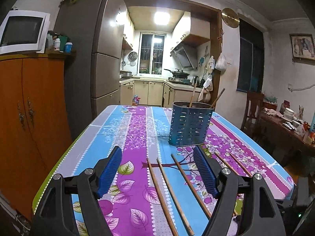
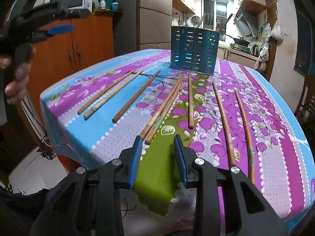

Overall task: Organize utensils
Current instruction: 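Move both tools back down over the remaining chopsticks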

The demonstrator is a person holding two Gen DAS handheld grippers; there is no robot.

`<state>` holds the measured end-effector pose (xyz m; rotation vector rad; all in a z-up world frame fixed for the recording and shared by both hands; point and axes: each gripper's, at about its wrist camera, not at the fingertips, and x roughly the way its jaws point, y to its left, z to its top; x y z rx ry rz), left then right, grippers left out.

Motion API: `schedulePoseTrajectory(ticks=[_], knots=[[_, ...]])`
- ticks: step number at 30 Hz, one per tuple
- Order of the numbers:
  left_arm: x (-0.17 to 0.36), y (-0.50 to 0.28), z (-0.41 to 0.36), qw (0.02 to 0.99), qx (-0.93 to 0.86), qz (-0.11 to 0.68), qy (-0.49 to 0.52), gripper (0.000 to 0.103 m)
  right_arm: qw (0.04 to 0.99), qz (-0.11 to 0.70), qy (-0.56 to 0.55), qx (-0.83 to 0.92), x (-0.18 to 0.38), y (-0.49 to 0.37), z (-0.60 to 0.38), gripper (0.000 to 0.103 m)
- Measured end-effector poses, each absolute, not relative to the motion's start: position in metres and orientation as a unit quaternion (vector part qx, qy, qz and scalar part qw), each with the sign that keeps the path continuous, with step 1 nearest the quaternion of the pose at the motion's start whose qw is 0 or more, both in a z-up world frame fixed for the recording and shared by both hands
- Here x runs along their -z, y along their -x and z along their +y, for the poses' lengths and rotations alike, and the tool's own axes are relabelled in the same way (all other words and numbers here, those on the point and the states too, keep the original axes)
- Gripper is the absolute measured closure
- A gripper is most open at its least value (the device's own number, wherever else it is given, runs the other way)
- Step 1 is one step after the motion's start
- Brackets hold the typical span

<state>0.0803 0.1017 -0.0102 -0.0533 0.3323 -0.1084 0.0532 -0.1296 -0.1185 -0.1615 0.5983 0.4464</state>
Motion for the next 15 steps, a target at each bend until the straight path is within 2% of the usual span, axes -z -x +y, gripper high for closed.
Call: schedulePoseTrajectory(ticks=[13, 15], knots=[[0.036, -0.075, 0.096, 0.981, 0.048, 0.186, 0.026, 0.027, 0.942, 0.259, 0.075, -0.200, 0.120, -0.046, -0.132, 0.073], [0.045, -0.071, 0.095, 0.980, 0.045, 0.190, 0.026, 0.027, 0.941, 0.261, 0.078, -0.199, 0.122, -0.048, -0.129, 0.078]])
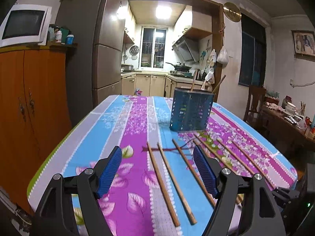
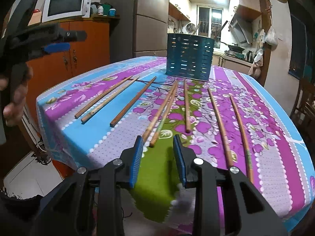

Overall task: Organize utensils
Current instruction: 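Move both tools back down over the remaining chopsticks, then close the right tool on a wooden chopstick while the left tool grasps another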

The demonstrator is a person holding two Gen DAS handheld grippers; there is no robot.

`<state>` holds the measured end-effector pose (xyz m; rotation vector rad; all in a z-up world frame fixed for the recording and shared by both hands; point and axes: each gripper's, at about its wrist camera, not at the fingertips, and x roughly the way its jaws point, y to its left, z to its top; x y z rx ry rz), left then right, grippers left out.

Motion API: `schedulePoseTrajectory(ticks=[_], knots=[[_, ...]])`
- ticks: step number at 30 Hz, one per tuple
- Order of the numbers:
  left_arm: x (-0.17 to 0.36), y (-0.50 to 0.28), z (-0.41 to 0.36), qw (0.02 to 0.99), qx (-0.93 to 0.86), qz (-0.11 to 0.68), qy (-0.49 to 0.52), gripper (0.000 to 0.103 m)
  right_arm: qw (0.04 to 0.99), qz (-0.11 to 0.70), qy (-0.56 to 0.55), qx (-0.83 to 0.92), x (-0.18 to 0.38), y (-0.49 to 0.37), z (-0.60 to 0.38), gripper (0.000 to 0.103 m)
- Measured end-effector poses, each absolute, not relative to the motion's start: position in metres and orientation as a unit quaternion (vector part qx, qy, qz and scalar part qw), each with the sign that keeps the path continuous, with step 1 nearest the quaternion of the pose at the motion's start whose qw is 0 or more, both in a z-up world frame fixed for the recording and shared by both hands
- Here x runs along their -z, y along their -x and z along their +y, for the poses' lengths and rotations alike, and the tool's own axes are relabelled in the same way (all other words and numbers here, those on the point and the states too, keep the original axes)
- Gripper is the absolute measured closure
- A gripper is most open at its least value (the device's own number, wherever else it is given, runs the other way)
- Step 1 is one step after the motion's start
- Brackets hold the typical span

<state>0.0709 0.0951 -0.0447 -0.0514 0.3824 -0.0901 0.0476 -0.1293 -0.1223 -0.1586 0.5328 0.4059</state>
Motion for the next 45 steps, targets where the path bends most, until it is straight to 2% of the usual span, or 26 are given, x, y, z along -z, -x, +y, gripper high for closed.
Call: schedulePoseTrajectory(ticks=[2, 3, 4, 45], knots=[[0.056, -0.069, 0.094, 0.977, 0.048, 0.205, 0.024, 0.027, 0.943, 0.261, 0.074, -0.192, 0.125, -0.050, -0.129, 0.082], [0.059, -0.069, 0.094, 0.976, 0.049, 0.210, 0.024, 0.027, 0.944, 0.260, 0.074, -0.189, 0.124, -0.050, -0.129, 0.090], [0.063, -0.068, 0.093, 0.975, 0.051, 0.216, 0.024, 0.027, 0.944, 0.260, 0.075, -0.187, 0.124, -0.051, -0.129, 0.090], [0.107, -0.062, 0.070, 0.966, 0.069, 0.247, 0.012, 0.027, 0.945, 0.258, 0.055, -0.192, 0.125, -0.072, -0.127, 0.090]])
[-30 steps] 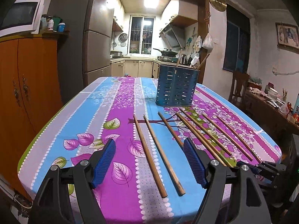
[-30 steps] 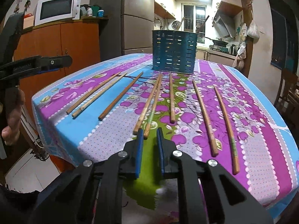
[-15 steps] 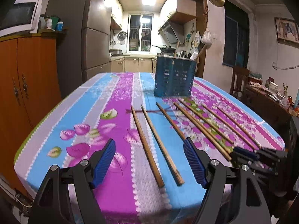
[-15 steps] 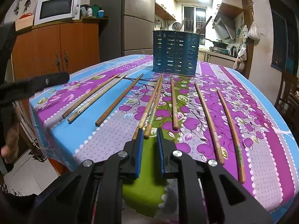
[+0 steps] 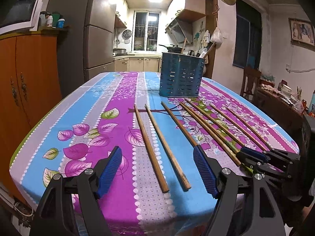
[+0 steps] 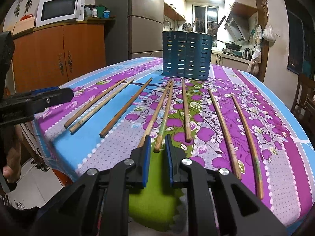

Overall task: Organize utensils
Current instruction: 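Close the right tool on a wooden chopstick while the left tool grasps another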

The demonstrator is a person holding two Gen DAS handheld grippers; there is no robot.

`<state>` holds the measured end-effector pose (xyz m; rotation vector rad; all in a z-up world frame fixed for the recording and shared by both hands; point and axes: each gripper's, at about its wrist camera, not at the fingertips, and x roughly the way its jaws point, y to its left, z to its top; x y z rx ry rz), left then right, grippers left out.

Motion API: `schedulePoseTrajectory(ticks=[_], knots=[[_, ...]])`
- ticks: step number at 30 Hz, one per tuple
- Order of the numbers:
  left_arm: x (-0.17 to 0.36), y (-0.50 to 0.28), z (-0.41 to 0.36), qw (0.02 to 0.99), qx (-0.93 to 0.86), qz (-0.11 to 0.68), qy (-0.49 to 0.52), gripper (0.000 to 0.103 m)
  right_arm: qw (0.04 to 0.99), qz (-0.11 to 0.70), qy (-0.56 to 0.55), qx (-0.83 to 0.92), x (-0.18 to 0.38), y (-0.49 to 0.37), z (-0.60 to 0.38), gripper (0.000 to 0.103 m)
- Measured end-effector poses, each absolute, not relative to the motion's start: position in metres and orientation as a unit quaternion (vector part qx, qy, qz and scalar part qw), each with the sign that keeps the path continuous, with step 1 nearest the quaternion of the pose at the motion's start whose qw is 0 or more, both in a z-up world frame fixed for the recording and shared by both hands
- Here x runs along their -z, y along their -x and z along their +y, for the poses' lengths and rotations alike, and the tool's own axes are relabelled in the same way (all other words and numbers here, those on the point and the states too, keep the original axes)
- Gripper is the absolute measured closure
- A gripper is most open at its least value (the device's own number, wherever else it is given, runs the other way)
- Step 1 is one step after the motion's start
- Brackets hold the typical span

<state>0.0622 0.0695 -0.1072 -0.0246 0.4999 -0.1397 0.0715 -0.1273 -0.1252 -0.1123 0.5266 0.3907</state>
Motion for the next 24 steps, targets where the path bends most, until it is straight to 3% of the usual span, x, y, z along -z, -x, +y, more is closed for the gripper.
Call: schedulePoseTrajectory(ticks=[7, 10, 17, 20, 24], knots=[[0.121, -0.043, 0.063, 0.974, 0.050, 0.220, -0.013, 0.029, 0.948, 0.249, 0.055, -0.191, 0.127, -0.075, -0.127, 0.091], [0.127, -0.033, 0.059, 0.974, 0.056, 0.217, -0.022, 0.041, 0.949, 0.247, 0.050, -0.192, 0.128, -0.074, -0.130, 0.097], [0.144, -0.038, 0.051, 0.969, 0.046, 0.240, -0.034, 0.072, 0.950, 0.246, 0.040, -0.190, 0.129, -0.074, -0.134, 0.097], [0.146, -0.037, 0.051, 0.969, 0.039, 0.239, -0.036, 0.079, 0.949, 0.248, 0.038, -0.191, 0.129, -0.074, -0.134, 0.097], [0.146, -0.035, 0.053, 0.971, 0.033, 0.236, -0.034, 0.079, 0.949, 0.247, 0.039, -0.191, 0.128, -0.074, -0.135, 0.097]])
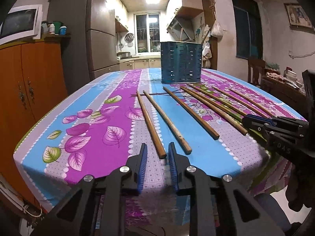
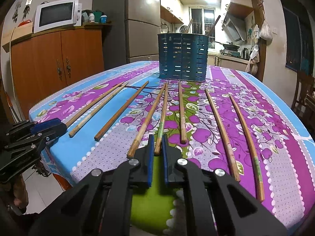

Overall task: Organize utensils
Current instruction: 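Close the right tool on a wooden chopstick while the left tool grasps another, then lift both held chopsticks and carry them over the blue holder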

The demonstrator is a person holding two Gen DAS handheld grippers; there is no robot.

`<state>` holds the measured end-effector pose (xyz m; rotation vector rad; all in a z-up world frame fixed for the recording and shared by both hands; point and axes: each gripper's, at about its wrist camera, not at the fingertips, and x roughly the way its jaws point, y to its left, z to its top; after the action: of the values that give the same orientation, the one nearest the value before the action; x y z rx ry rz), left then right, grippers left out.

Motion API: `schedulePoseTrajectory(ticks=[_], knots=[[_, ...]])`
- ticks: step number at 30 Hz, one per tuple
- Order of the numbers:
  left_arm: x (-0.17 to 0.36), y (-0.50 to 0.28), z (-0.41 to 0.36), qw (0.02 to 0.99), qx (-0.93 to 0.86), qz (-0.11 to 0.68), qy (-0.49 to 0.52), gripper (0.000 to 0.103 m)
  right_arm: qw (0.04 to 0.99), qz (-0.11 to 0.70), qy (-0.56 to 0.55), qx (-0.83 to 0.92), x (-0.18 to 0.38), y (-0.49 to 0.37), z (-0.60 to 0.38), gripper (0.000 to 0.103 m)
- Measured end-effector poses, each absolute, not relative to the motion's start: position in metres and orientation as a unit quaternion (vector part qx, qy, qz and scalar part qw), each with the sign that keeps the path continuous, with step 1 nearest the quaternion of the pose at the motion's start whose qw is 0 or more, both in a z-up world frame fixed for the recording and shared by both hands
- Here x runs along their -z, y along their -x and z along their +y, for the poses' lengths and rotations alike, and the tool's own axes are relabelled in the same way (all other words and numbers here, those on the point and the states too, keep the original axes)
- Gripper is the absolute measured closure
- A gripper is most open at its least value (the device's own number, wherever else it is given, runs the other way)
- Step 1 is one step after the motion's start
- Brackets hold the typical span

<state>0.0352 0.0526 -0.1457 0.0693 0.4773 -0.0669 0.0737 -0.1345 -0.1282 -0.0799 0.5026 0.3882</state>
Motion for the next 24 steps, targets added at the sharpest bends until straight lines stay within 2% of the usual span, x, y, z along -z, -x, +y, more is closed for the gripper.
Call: schedulePoseTrajectory(ticks=[12, 13, 14, 20, 24], knots=[[0.154, -0.047, 0.051, 0.979, 0.001, 0.199, -0.049, 0.079, 0.953, 0.236, 0.047, -0.183, 0.130, -0.073, -0.131, 0.097], [0.155, -0.046, 0.051, 0.980, 0.002, 0.194, -0.051, 0.082, 0.954, 0.235, 0.047, -0.182, 0.131, -0.073, -0.131, 0.097], [0.156, -0.045, 0.050, 0.980, 0.005, 0.192, -0.053, 0.091, 0.954, 0.234, 0.045, -0.182, 0.132, -0.073, -0.131, 0.097], [0.152, -0.040, 0.052, 0.981, 0.003, 0.190, -0.047, 0.095, 0.959, 0.218, 0.022, -0.179, 0.132, -0.070, -0.136, 0.098], [0.133, -0.031, 0.060, 0.985, -0.002, 0.166, -0.046, 0.095, 0.965, 0.192, 0.031, -0.178, 0.111, -0.059, -0.137, 0.098]])
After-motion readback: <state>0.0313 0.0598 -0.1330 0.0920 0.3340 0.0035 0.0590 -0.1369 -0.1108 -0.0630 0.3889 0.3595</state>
